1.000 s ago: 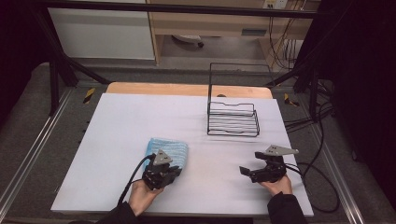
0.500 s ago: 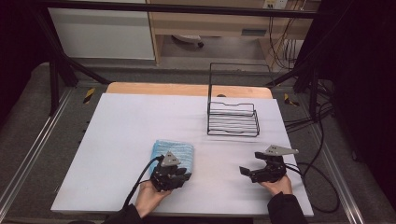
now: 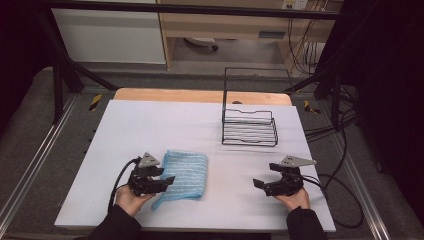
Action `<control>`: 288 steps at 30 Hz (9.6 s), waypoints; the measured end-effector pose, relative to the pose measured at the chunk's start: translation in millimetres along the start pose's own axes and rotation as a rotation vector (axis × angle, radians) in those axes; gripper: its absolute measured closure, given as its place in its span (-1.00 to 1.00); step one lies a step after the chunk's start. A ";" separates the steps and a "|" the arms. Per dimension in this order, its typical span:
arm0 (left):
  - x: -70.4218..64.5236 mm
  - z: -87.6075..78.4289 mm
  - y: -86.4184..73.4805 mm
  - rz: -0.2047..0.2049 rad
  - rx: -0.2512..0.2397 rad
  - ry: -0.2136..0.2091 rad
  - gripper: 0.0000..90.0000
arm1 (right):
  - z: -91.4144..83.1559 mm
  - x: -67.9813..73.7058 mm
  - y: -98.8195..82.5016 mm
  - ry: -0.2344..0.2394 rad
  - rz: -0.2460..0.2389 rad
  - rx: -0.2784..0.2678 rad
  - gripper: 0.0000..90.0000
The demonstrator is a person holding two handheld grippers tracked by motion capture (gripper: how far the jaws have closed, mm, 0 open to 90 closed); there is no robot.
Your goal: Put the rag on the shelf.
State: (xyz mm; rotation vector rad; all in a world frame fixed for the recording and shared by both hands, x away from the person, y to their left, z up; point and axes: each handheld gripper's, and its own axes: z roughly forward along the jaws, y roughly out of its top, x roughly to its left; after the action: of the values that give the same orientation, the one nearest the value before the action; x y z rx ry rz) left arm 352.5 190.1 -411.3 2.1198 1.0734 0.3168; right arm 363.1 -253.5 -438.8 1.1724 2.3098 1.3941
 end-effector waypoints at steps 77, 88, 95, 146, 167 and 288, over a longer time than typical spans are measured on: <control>-18.8 9.2 -23.5 0.024 0.031 -0.107 0.97 | 79.4 100.3 27.2 0.121 -0.007 0.230 0.93; -11.1 1.6 -21.3 0.056 -0.004 -0.065 0.61 | 74.1 90.7 22.2 0.106 0.002 0.165 0.19; 6.8 -3.8 -13.5 0.021 -0.049 -0.056 0.04 | 54.9 77.3 28.9 0.104 -0.019 0.066 -0.48; 28.6 73.6 40.4 -0.130 0.083 -0.031 0.36 | 37.3 48.9 16.6 0.051 0.010 0.020 -0.89; 24.0 74.4 37.7 -0.108 0.080 -0.033 0.67 | 44.4 47.6 30.0 0.039 0.010 0.018 -0.83; -3.0 -2.1 48.5 -0.053 -0.280 -0.121 0.74 | 64.0 67.6 94.4 0.106 -0.002 -0.067 0.86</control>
State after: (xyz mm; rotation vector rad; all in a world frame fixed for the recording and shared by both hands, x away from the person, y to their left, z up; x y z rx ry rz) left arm 378.5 170.0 -375.5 1.8354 0.9535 0.2908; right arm 401.7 -140.5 -381.3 1.1025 2.3130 1.5561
